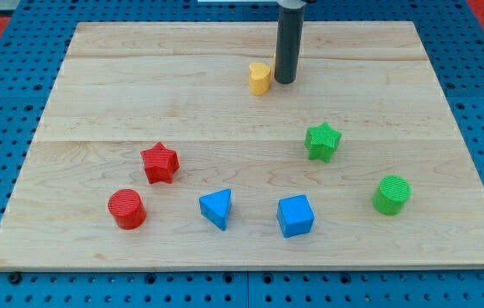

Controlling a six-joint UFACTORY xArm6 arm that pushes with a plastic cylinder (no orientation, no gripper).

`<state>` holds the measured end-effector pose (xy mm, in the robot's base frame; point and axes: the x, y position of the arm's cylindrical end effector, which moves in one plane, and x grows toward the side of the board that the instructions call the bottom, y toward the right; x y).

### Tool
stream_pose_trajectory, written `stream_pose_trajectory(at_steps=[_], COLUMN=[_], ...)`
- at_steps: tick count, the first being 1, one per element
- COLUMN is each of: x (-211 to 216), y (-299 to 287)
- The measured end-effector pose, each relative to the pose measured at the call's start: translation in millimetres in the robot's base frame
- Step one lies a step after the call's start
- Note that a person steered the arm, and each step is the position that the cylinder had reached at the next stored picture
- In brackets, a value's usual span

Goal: Touch the bottom of yellow hexagon

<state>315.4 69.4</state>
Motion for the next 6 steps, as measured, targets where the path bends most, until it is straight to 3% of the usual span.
stream_pose_trajectory(at_steps=[2,6], x=[-35.6,-2.6], y=[82.1,78.0])
